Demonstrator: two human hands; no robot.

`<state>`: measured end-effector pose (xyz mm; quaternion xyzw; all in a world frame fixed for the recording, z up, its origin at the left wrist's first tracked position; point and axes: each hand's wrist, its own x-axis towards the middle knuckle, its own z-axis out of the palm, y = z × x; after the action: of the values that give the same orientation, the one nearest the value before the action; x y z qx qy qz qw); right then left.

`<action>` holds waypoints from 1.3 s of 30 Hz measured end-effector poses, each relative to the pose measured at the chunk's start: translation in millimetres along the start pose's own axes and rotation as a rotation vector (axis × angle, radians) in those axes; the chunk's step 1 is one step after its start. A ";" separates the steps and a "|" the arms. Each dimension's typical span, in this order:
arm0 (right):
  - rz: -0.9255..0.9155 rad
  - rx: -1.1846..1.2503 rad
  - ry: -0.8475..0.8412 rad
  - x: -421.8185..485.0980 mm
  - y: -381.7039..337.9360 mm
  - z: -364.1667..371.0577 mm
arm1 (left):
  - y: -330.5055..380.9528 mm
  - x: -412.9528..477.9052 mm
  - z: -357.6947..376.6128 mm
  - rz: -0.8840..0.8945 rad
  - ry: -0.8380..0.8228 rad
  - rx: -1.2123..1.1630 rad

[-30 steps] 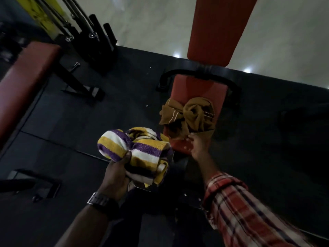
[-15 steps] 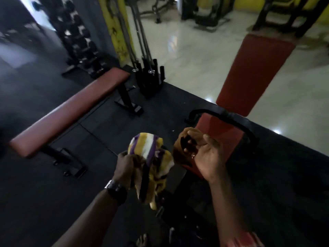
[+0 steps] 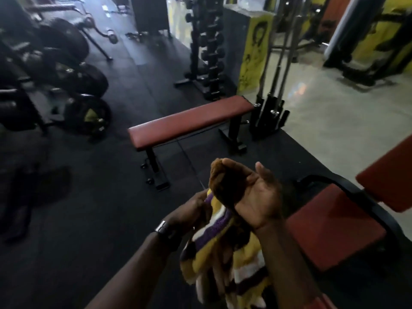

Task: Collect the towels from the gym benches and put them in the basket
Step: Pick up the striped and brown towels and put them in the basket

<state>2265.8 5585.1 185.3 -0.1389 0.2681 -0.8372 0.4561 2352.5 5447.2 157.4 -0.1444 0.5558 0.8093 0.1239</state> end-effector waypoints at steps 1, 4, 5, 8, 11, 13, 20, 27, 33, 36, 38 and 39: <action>0.008 -0.051 0.042 8.4 13.9 13.2 | -1.9 -13.5 -18.9 0.029 0.018 0.015; 0.016 -0.131 -0.006 35.6 67.6 51.4 | -13.5 -61.5 -76.8 0.111 0.053 -0.069; 0.001 -0.181 0.026 44.8 86.6 62.1 | -15.2 -77.0 -96.5 0.139 0.078 -0.083; -0.088 -0.367 0.054 67.7 127.1 92.4 | -11.1 -115.1 -136.7 0.186 0.122 -0.078; -0.146 -0.620 -0.005 95.4 163.0 121.4 | 0.3 -149.2 -179.3 0.294 0.135 -0.105; -0.189 -0.786 -0.088 110.5 173.1 135.7 | 8.1 -159.5 -198.2 0.374 0.108 -0.148; -0.012 -0.814 -0.263 219.2 226.2 168.3 | 36.2 -174.0 -305.3 0.518 0.215 -0.280; 0.018 -0.403 0.043 378.6 272.6 182.1 | 102.6 -152.0 -448.0 0.495 0.359 -0.283; 0.038 -0.384 0.100 528.3 291.6 209.2 | 181.5 -125.2 -563.8 0.473 0.467 -0.218; -0.016 -0.403 0.193 579.1 294.5 211.9 | 202.1 -122.8 -608.4 0.489 0.598 -0.231; -0.017 -0.381 0.257 611.3 296.6 206.1 | 214.5 -116.5 -640.8 0.490 0.715 -0.258; -0.020 -0.371 0.278 632.4 298.8 203.4 | 224.0 -109.0 -661.8 0.484 0.761 -0.260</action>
<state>2223.8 4858.0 172.1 -0.1064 0.4764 -0.7891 0.3729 2436.3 4745.1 166.1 -0.3113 0.4734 0.7674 -0.3002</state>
